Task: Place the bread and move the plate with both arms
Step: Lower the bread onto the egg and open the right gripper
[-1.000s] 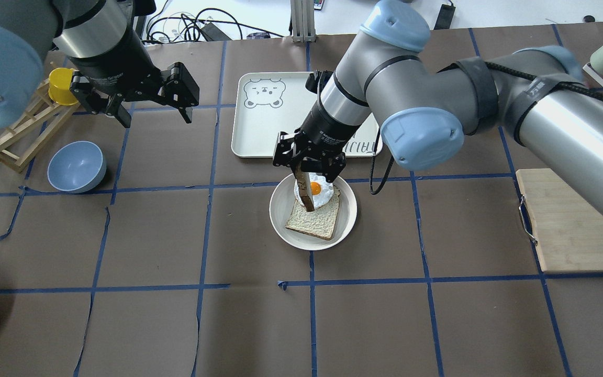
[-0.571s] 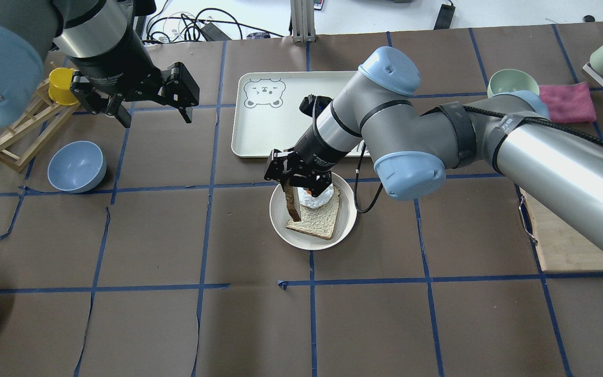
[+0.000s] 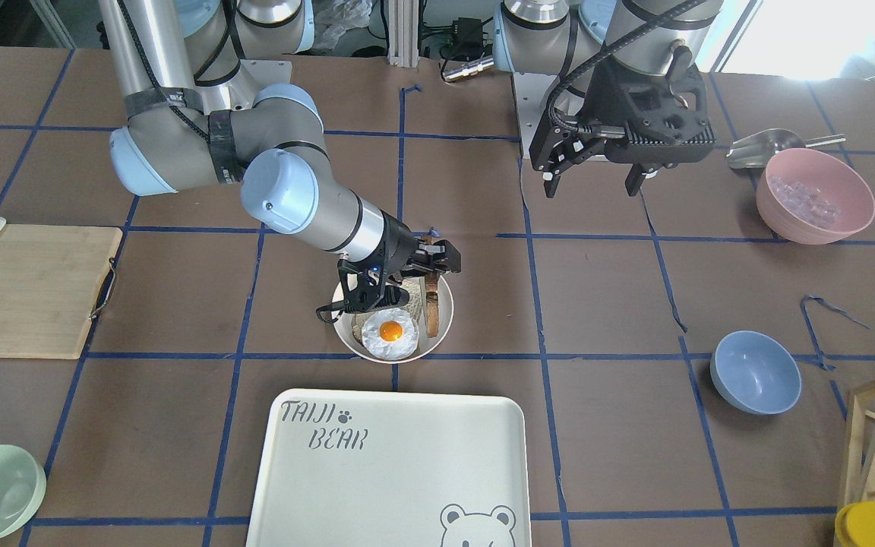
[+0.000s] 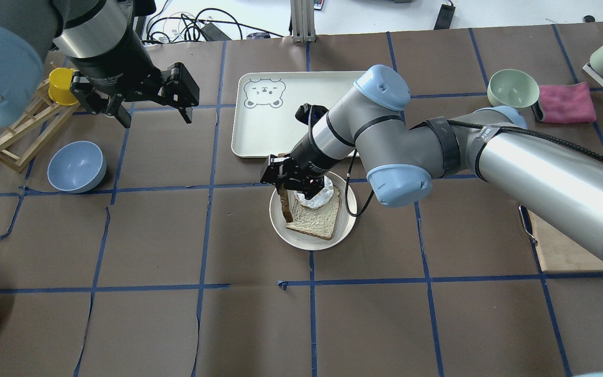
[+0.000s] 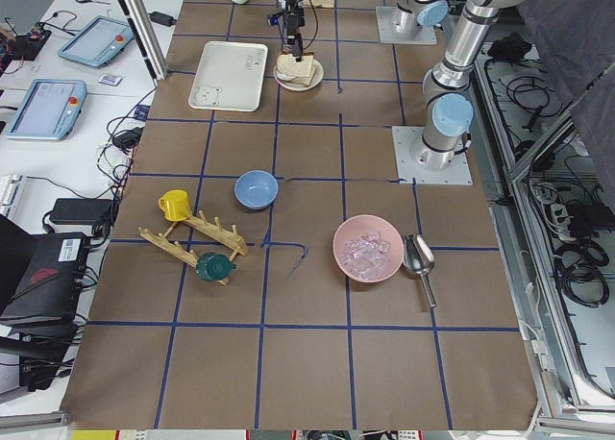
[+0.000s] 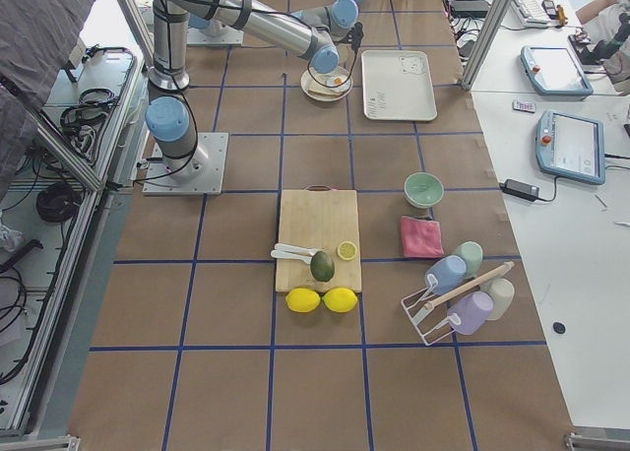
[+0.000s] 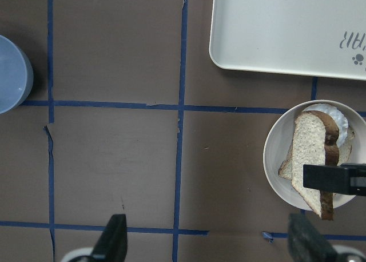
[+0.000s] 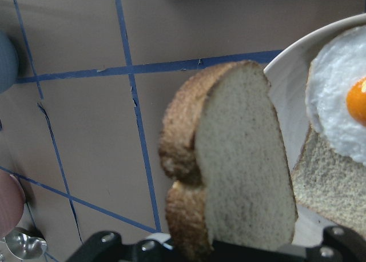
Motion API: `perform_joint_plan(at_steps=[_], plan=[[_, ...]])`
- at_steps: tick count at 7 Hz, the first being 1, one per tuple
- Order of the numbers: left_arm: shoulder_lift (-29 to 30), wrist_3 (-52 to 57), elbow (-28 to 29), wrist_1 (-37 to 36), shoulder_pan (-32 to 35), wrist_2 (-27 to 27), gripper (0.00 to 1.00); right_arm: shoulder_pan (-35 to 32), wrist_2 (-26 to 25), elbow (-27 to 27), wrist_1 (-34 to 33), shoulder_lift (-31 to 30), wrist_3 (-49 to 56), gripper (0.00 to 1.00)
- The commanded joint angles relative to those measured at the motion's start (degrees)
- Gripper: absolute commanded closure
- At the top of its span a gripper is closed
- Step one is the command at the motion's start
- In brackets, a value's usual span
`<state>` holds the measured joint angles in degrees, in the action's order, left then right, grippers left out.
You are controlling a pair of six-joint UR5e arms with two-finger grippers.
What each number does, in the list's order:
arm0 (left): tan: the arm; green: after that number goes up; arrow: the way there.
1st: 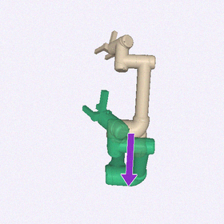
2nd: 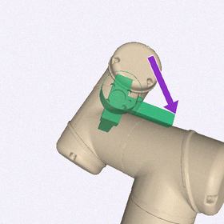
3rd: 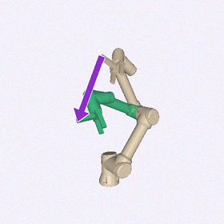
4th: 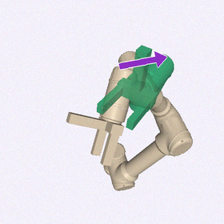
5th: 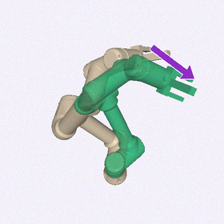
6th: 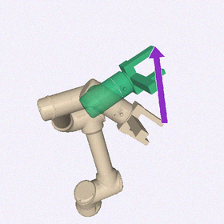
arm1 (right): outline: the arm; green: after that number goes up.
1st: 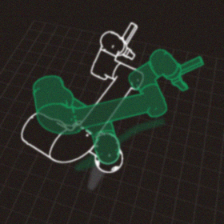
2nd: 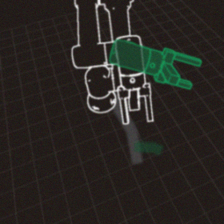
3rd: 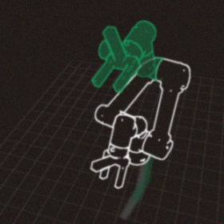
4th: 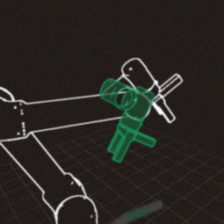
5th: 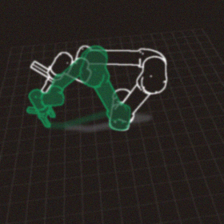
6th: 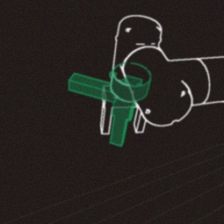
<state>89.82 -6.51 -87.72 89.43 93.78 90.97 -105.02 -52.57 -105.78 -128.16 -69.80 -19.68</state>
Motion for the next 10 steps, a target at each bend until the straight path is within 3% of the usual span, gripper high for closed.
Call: perform_joint_plan(at_steps=[1,9,10], plan=[[0.0,0.0,0.0,-0.05,0.0,0.0,0.0,0.0,0.01,-0.04,-0.94,1.16,0.26,1.0],[0.0,0.0,0.0,0.04,0.0,0.0,0.0,1.13,0.8,-0.12,-1.92,3.1,1.57,1.0],[0.0,0.0,0.0,-0.05,0.0,0.0,0.0,2.09,0.62,-0.21,-1.74,3.1,4.01,0.83]])
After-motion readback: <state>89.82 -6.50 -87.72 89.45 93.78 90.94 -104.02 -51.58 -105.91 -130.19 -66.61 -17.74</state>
